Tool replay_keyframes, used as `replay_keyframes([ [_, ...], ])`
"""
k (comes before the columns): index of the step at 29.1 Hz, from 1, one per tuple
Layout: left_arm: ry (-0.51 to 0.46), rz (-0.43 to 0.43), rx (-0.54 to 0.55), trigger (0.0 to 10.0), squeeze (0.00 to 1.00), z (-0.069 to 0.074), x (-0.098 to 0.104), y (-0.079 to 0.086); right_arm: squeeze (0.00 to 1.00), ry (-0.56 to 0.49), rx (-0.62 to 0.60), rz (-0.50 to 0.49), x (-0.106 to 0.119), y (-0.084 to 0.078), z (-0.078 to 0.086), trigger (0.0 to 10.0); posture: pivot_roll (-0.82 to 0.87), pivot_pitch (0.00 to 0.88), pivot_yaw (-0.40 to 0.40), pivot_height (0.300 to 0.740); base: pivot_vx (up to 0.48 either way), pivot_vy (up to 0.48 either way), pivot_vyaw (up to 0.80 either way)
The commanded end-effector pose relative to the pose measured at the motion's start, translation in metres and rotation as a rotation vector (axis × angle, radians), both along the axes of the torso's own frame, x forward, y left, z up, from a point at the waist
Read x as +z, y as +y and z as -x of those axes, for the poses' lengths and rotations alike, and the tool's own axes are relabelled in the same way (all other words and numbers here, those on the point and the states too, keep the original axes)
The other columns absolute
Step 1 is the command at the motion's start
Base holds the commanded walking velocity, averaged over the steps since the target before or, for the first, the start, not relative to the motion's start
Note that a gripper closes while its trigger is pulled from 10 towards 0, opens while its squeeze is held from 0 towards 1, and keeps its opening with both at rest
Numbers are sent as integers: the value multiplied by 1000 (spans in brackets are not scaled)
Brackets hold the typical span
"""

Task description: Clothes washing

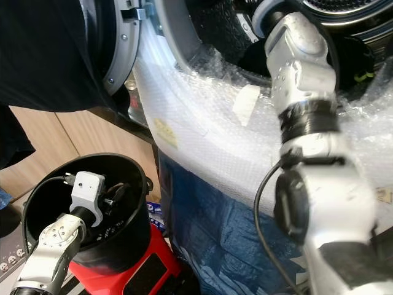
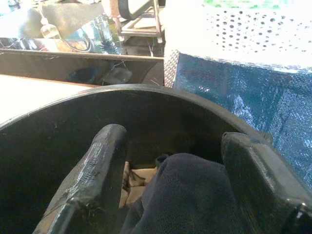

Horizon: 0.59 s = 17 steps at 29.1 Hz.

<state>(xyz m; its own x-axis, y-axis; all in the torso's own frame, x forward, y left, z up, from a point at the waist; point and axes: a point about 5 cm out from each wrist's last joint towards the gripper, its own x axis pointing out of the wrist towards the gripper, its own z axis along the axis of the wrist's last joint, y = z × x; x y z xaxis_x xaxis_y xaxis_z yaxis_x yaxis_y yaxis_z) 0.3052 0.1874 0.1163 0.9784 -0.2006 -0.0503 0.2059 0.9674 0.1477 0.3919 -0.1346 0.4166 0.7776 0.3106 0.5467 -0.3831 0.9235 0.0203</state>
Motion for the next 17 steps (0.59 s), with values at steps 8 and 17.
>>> replay_keyframes([
  [8,-3,-11,-6,10000,0,3,2,-1,0,-37,5,-107,5,-12,17,10000,89,135,45,740,0,0,0],
  [17,-3,-11,-6,10000,0,3,2,-1,0,-37,5,-107,5,-12,17,10000,89,135,45,740,0,0,0],
])
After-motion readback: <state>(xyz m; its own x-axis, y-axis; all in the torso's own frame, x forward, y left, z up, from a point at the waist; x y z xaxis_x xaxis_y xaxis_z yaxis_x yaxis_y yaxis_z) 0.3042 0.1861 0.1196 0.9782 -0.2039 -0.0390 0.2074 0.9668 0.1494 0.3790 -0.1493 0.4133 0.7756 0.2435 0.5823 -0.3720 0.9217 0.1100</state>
